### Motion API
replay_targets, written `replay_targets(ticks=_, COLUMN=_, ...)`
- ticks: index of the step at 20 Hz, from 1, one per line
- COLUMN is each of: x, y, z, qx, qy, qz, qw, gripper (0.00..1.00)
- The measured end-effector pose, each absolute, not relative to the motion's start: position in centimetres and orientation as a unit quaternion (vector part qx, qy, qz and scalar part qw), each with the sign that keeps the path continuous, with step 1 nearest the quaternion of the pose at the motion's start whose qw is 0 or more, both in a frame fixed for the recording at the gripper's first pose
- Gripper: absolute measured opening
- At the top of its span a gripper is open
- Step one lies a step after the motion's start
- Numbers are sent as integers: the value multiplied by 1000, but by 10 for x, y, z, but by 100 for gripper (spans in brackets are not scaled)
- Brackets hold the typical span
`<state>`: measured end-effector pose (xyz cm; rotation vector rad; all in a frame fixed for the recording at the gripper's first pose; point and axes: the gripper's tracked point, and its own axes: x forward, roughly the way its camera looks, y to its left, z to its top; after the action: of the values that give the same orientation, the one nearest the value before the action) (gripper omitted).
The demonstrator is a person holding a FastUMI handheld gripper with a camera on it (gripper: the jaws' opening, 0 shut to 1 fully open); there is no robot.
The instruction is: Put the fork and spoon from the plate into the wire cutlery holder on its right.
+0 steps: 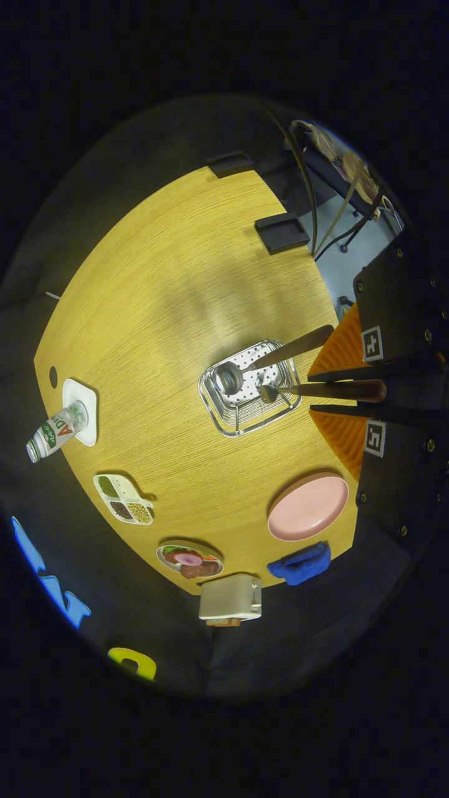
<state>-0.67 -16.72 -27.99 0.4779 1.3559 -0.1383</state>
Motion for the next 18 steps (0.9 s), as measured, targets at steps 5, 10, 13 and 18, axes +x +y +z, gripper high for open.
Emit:
replay_targets(ticks=5, x=29, y=-175, z=-233, qx=204, qy=497, qz=-73, qw=840, gripper=20)
replay_targets(ticks=10, x=48, y=-177, z=-167, qx=162, qy=356, qz=-93, qw=915, gripper=20)
replay_targets(ticks=13, x=52, y=-174, z=-114, qx=113, qy=253, qz=-99, qw=956, gripper=20)
replay_targets(ticks=18, x=43, y=-164, z=-28, qx=63, qy=79, qz=-115, qw=988, gripper=20)
